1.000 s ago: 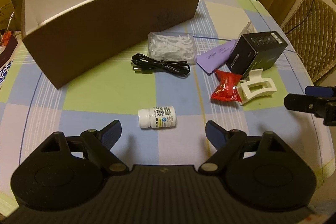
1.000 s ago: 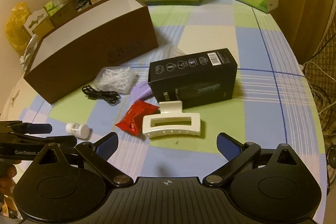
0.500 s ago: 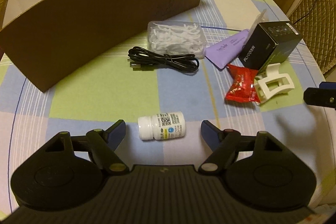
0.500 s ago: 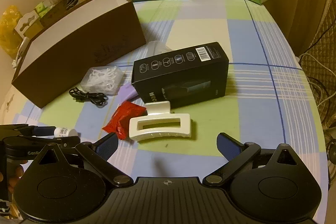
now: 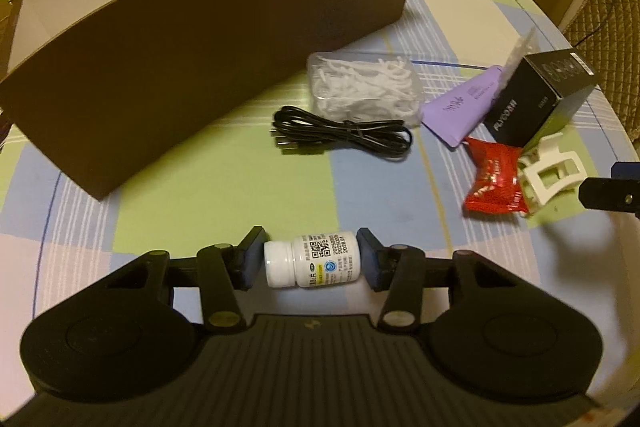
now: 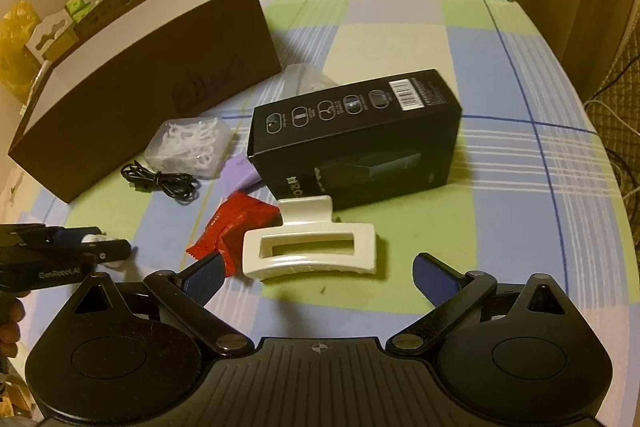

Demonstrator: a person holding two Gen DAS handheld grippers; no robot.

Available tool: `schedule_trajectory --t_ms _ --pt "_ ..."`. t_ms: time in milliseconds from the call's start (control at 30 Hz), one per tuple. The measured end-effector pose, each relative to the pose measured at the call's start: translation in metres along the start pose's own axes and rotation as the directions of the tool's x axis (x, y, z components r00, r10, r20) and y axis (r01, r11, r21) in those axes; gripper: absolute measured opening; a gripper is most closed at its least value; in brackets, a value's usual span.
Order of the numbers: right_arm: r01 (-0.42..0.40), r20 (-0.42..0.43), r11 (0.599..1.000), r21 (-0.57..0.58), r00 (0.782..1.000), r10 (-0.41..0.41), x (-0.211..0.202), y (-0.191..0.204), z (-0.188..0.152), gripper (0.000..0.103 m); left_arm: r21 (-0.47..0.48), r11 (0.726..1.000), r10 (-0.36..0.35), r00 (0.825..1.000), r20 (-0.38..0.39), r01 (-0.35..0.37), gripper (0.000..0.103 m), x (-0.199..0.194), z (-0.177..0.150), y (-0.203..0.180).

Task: Organize objects
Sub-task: 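Grasp white pill bottle with left tool while right tool grasps white hair clip, then carry pill bottle with left tool while right tool carries hair clip into box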

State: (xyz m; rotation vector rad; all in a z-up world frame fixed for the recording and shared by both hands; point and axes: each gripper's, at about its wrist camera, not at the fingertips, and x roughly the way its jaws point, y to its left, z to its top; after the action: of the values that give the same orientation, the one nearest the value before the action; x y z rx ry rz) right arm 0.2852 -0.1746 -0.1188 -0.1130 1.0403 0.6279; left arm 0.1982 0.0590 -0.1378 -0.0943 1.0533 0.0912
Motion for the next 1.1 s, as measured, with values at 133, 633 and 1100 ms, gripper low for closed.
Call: schedule_trajectory --t_ms 133,633,1100 --pt "0.004 -0.011 1.0 -0.019 1.0 -0.005 0.012 0.003 0.002 0.098 -0.016 1.0 0.019 1.0 -0.001 -0.019 0.044 0.0 0.0 0.008" --pt "0.058 -0.03 0.99 -0.13 0.998 -0.062 0.05 0.018 -0.001 0.089 -0.049 0.997 0.058 0.998 -0.007 -0.058 0.044 -0.004 -0.004 0.024" --pt "0.053 -0.027 0.988 -0.148 0.998 -0.057 0.04 0.02 -0.007 0.085 -0.051 0.997 0.06 0.998 0.007 -0.06 0.044 -0.011 -0.008 0.024"
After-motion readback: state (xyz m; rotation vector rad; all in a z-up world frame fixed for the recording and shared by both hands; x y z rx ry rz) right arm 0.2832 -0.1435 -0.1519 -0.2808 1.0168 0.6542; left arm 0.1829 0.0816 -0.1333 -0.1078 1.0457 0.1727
